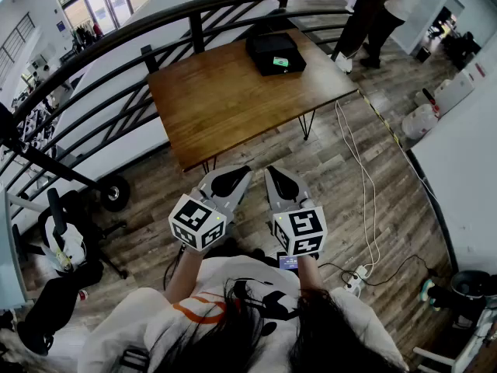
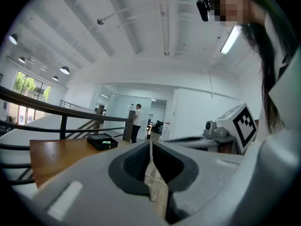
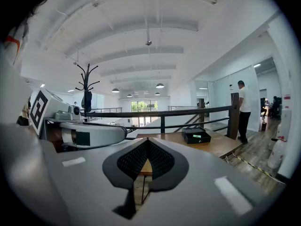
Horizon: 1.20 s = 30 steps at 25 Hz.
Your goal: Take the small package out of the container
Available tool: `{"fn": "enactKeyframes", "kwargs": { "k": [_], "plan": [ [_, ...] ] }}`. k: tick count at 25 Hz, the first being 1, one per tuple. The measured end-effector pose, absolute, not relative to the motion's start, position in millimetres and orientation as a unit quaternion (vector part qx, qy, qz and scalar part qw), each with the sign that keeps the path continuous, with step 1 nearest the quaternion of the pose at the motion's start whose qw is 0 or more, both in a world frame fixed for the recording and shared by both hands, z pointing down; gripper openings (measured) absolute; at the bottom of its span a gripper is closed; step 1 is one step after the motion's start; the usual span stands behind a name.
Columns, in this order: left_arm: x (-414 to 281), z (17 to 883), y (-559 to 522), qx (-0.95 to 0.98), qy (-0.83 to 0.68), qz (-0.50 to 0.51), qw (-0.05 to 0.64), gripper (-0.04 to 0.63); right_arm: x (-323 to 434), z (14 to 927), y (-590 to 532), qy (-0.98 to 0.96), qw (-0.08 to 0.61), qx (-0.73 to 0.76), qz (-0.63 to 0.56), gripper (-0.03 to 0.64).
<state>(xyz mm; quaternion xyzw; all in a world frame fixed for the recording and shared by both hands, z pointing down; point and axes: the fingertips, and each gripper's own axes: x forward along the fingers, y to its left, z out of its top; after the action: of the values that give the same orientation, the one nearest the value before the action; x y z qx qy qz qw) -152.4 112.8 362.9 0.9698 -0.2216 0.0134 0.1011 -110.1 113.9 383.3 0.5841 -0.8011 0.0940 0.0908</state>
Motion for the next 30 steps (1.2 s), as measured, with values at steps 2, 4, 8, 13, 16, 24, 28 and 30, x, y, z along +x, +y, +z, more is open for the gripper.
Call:
{"fn": "enactKeyframes", "kwargs": {
  "k": [2,4,8,13,16,24,28,30],
  "plan": [
    [-153.7,364.1,109.4,0.970,-0.219,0.016,0.101,0.000,-112.7,384.3,110.3,-0.801,0.092,0.584,0.093,0.025],
    [-155.1,364.9,106.2,0.971,-0.218,0.018,0.101,0.000,-114.9,385.3,107.2,-0.801,0.094,0.584,0.091,0.025],
    [-159.6,365.9,98.8,0.971,-0.215,0.018,0.101,0.000,-118.3,387.0,100.5,-0.798,0.099,0.588,0.084,0.026],
    [-170.8,367.7,84.8,0.974,-0.206,0.022,0.096,0.000,-128.6,388.6,88.1,-0.794,0.093,0.595,0.089,0.026],
    [-174.3,371.1,77.2,0.976,-0.195,0.021,0.095,0.000,-130.8,392.6,83.8,-0.787,0.087,0.604,0.089,0.026],
    [-164.2,386.7,67.0,0.979,-0.168,0.029,0.111,0.000,-124.7,409.8,79.5,-0.777,0.091,0.614,0.109,0.026],
    [-144.2,395.0,58.3,0.980,-0.159,0.040,0.114,0.000,-109.4,419.3,70.6,-0.776,0.092,0.613,0.115,0.026],
    [-133.3,395.3,49.5,0.980,-0.159,0.040,0.112,0.000,-97.9,421.6,62.5,-0.776,0.092,0.613,0.116,0.026]
  ]
}}
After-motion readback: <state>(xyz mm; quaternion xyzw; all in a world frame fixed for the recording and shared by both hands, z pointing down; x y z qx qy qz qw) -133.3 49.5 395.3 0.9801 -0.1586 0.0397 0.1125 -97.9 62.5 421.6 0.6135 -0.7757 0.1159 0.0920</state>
